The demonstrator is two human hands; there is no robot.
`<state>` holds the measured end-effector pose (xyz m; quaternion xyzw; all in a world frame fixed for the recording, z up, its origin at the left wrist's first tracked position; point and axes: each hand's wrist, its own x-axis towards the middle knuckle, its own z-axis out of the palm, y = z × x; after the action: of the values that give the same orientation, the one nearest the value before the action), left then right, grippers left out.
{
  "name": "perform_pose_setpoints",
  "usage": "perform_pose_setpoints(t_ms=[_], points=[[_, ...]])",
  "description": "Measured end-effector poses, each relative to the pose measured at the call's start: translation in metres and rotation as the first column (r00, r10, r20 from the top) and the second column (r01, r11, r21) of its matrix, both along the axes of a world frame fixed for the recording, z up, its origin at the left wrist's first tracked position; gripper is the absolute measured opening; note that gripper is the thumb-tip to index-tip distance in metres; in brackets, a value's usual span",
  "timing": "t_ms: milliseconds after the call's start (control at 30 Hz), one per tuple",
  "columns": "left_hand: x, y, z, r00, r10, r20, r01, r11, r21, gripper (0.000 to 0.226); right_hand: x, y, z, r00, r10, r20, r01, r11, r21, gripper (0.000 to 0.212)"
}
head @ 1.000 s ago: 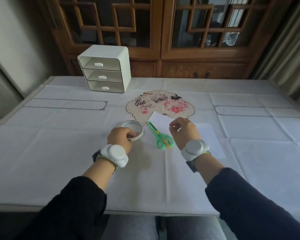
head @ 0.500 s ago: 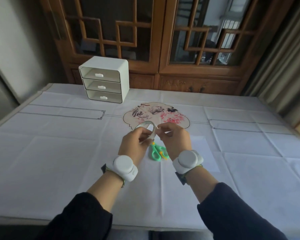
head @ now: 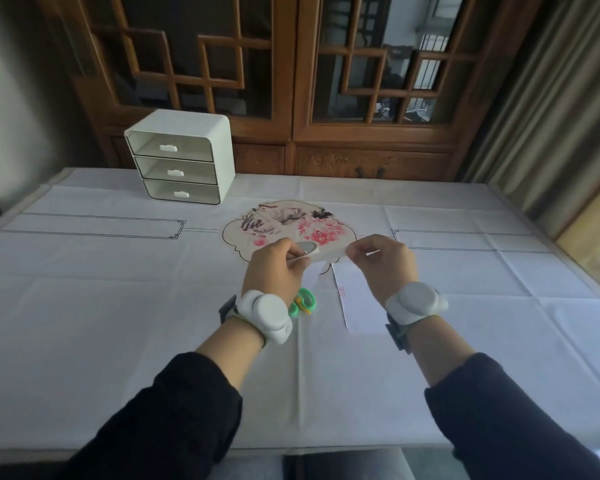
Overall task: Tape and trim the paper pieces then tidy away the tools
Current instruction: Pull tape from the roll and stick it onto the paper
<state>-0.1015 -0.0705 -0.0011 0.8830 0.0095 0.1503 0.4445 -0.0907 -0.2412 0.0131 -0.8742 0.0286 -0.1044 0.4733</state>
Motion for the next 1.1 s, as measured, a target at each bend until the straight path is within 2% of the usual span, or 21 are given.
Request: perform_pose_setpoints(t_ms=[367,500,633,733,1100], points=[[0.004,-0.039,-0.014,0.993,-0.099,-0.062,0.104,0.992,0.074,0.014,0.001,-0.061,-0.028,0.988,-0.139,-0.071,0.140,0.990,0.018,0.007],[0.005,-0.048,-0.018,0.992,-0.088,-0.090,0.106,0.969,0.224,0.015,0.001,-0.072,-0.042,0.979,-0.155,-0.130,0.156,0.988,-0.008,0.009],[0.009,-0.053,-0.024,0.992,-0.079,-0.103,0.107,0.948,0.300,0.012,0.003,-0.076,-0.052,0.967,-0.168,-0.193,0.167,0.986,-0.019,0.009],[0.011,-0.056,-0.029,0.990,-0.083,-0.117,0.116,0.942,0.314,0.009,0.004,-0.079,-0.058,0.949,-0.188,-0.252,0.188,0.982,-0.025,0.010],[0.010,-0.062,-0.040,0.986,-0.072,-0.151,0.117,0.942,0.316,0.007,0.001,-0.080,-0.057,0.937,-0.230,-0.264,0.204,0.971,-0.121,0.018]])
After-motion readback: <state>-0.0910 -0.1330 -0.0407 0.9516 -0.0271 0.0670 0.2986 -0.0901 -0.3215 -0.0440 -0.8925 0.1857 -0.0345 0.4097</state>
